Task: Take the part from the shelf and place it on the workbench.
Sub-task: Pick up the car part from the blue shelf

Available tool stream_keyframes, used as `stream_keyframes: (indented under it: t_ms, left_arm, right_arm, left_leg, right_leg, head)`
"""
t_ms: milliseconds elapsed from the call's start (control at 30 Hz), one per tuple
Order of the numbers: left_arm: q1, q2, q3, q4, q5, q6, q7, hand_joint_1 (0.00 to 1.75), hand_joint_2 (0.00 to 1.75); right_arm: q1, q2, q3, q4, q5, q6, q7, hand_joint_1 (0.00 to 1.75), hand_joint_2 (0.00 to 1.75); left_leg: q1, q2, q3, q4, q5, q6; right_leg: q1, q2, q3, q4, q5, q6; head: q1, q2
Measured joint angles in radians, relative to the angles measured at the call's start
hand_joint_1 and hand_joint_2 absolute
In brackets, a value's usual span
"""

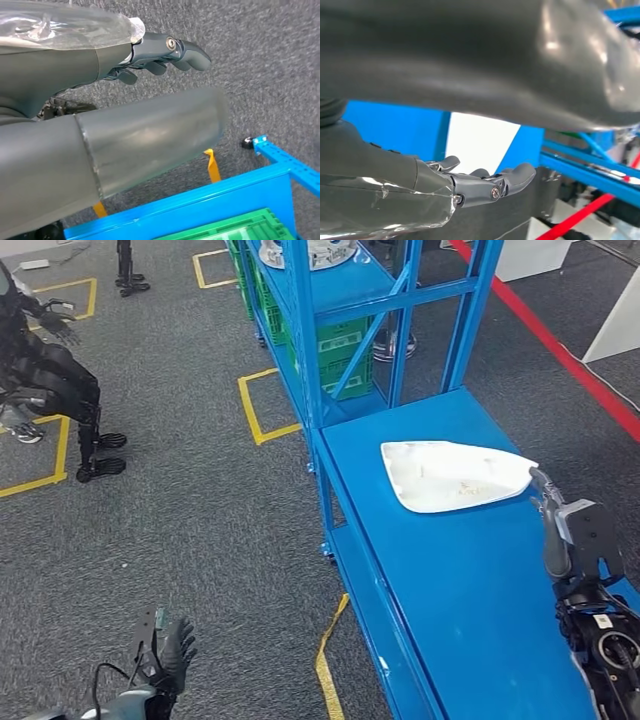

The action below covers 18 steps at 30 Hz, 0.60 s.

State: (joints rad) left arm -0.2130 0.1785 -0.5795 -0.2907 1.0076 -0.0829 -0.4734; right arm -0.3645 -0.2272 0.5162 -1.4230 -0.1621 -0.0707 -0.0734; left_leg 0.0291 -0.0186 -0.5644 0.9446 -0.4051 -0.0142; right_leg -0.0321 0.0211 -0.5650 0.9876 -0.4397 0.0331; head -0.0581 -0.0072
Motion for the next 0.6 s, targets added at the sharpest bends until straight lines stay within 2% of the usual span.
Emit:
stream_keyframes:
  t_ms: [67,133,233,300,467,600]
  left_arm:
    - [0.005,0.002,0.006,0.0,0.004,-0.002,-0.005,0.0,0.0]
    - [0.01,0.002,0.012,0.0,0.009,-0.006,-0.008,0.0,0.0]
    - [0.02,0.003,0.016,0.0,0.016,-0.011,-0.014,0.0,0.0]
    - [0.028,0.005,0.017,0.0,0.02,-0.014,-0.019,0.0,0.0]
    - [0.039,0.012,0.024,0.0,0.03,-0.018,-0.021,0.0,0.0]
    - [0.045,0.017,0.033,0.0,0.036,-0.019,-0.022,0.0,0.0]
  right_arm:
    - [-0.003,-0.008,0.0,-0.008,-0.008,-0.002,0.036,0.0,1.75]
    - [-0.004,-0.02,0.002,-0.022,-0.013,-0.006,0.073,0.0,1.75]
    - [-0.006,-0.052,0.004,-0.056,-0.002,-0.032,0.143,0.0,1.75]
    - [-0.005,-0.079,0.001,-0.089,0.027,-0.062,0.198,0.0,1.75]
    - [0.008,-0.154,-0.025,-0.17,0.127,-0.146,0.316,0.0,1.75]
    - [0.031,-0.208,-0.068,-0.226,0.174,-0.195,0.362,0.0,1.75]
  left_leg:
    - [0.001,0.001,0.001,-0.004,0.001,-0.001]
    - [0.002,0.002,0.002,-0.006,0.001,-0.007]
    - [0.005,0.002,0.002,-0.008,0.0,-0.03]
    - [0.005,0.002,0.001,-0.008,0.0,-0.037]
    - [0.0,0.002,0.0,-0.005,-0.002,-0.035]
    - [-0.001,0.002,0.0,0.0,-0.005,-0.03]
  right_leg:
    - [0.002,0.0,0.0,0.0,-0.001,-0.005]
    - [0.004,-0.001,0.0,0.0,-0.002,-0.008]
    - [0.006,-0.004,0.0,0.0,-0.002,-0.009]
    - [0.007,-0.005,0.001,0.0,-0.002,-0.01]
    - [0.005,-0.005,0.005,-0.005,-0.001,-0.008]
    - [0.004,-0.006,0.008,-0.008,0.0,-0.007]
  head:
    - [-0.002,0.0]
    - [-0.003,0.0]
    - [-0.004,0.0]
    - [-0.003,0.0]
    - [-0.003,0.0]
    - [-0.003,0.0]
